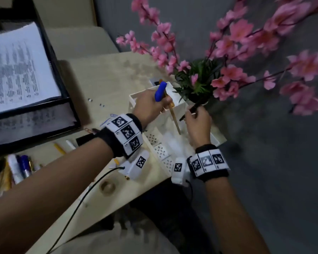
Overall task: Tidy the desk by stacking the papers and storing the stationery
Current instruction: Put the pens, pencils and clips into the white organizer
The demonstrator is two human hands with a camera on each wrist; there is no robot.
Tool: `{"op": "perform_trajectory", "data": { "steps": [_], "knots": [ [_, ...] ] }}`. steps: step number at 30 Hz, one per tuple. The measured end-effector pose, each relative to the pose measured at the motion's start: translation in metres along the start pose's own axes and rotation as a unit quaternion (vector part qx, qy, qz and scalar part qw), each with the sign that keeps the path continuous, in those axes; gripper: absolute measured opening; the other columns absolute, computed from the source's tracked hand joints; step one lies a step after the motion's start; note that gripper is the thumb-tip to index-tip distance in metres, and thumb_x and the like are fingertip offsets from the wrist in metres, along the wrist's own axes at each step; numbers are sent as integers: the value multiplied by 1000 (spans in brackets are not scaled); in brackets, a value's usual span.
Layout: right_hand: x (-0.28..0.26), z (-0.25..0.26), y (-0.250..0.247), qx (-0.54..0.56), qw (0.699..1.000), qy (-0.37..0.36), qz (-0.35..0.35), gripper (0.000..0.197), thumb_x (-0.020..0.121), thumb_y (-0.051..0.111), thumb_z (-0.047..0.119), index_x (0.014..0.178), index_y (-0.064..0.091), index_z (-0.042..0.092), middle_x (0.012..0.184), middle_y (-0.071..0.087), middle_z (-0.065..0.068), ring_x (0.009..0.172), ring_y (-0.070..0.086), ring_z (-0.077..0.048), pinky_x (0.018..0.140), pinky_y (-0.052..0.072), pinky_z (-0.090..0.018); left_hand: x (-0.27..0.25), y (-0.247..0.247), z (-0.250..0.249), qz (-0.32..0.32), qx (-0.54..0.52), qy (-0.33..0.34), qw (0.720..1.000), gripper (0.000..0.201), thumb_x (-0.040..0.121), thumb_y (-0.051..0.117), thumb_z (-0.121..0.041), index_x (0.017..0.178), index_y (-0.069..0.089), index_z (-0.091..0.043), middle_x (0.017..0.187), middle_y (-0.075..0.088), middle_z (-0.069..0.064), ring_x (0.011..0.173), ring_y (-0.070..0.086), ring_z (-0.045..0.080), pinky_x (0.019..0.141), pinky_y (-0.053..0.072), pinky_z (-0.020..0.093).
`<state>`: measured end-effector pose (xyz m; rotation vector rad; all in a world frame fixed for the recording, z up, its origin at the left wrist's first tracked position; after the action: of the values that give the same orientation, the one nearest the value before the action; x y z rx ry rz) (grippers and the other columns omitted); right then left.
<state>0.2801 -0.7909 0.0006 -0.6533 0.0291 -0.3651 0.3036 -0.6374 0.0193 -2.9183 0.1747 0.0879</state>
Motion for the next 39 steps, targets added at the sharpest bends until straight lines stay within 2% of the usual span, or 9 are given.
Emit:
{"op": "perform_trajectory", "data": {
  "steps": [5, 8, 11, 18, 22, 27, 30, 33, 39],
  "knots": [
    [19, -19, -1, -74, 996, 22, 42, 22, 83, 51, 4, 104, 59, 4, 99, 65, -20, 98, 58, -33, 79, 38, -28, 30, 47, -9, 16, 105, 6, 994, 22, 85, 58, -20, 66, 59, -8, 80, 68, 21, 72, 62, 26, 78, 50, 37],
    [22, -30, 1, -98, 992, 36, 78, 21, 81, 52, 5, 101, 59, 6, 96, 65, -17, 93, 54, -30, 68, 27, -25, 38, 67, 2, 42, 168, -4, 985, 20, 87, 56, -15, 73, 62, -1, 90, 67, 31, 74, 59, 31, 68, 41, 32],
    [25, -24, -14, -20, 1000, 17, 8, 17, 81, 57, 4, 98, 62, 3, 85, 62, -11, 81, 55, -21, 72, 41, -26, 42, 75, 15, 47, 208, -14, 977, 23, 89, 53, -11, 79, 65, 6, 91, 67, 32, 83, 62, 39, 66, 39, 34],
    [29, 4, -15, 86, 996, 8, 36, 11, 83, 64, 8, 94, 66, 3, 73, 58, 5, 76, 57, -13, 70, 49, -19, 40, 87, 25, 90, 253, 27, 963, 24, 88, 51, -8, 106, 61, 3, 106, 66, 25, 101, 60, 37, 85, 42, 35],
    [39, 15, -33, 107, 993, -11, -43, 9, 82, 65, 3, 86, 61, 10, 69, 54, 11, 69, 56, -8, 65, 45, -13, 38, 86, 27, 90, 185, 24, 978, 54, 83, 60, -16, 129, 37, -1, 111, 51, 15, 98, 50, 24, 77, 39, 30],
    [49, 40, -76, 50, 980, -116, -153, 6, 82, 65, 8, 86, 66, 4, 78, 62, 3, 64, 55, -2, 62, 43, -5, 41, 78, 28, 11, 77, 4, 997, 25, 94, 42, -14, 112, 49, 2, 100, 43, 9, 97, 43, 21, 78, 32, 26],
    [49, 34, -59, -13, 984, -137, -110, 4, 81, 65, 6, 82, 65, 3, 82, 64, -7, 75, 58, -18, 71, 48, -20, 46, 79, 19, -34, 71, 40, 996, 35, 101, 33, -18, 103, 60, 4, 93, 43, 7, 102, 44, 24, 90, 32, 28],
    [50, 17, -32, -54, 987, -140, -48, 2, 80, 65, 0, 78, 64, -2, 79, 63, -13, 73, 56, -19, 70, 48, -24, 55, 80, 13, -50, 96, 43, 993, 38, 101, 32, -21, 105, 64, 0, 90, 39, 6, 100, 32, 16, 76, 20, 18],
    [54, -5, -6, -108, 989, -98, 30, 6, 84, 61, 2, 83, 66, -2, 91, 66, -18, 83, 60, -26, 80, 51, -35, 64, 70, 18, -82, 195, 60, 975, 26, 94, 46, -13, 94, 63, 6, 93, 59, 24, 95, 55, 37, 62, 19, 22]
  ]
}}
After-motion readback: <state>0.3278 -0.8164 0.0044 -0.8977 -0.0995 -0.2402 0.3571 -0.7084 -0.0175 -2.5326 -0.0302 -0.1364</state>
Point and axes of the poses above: each hand's wrist, its own x-axis towards the middle knuckle, its own y-axis out of the palm, z = x × y, the point moved 2 cm from there along x, towards the middle knuckle
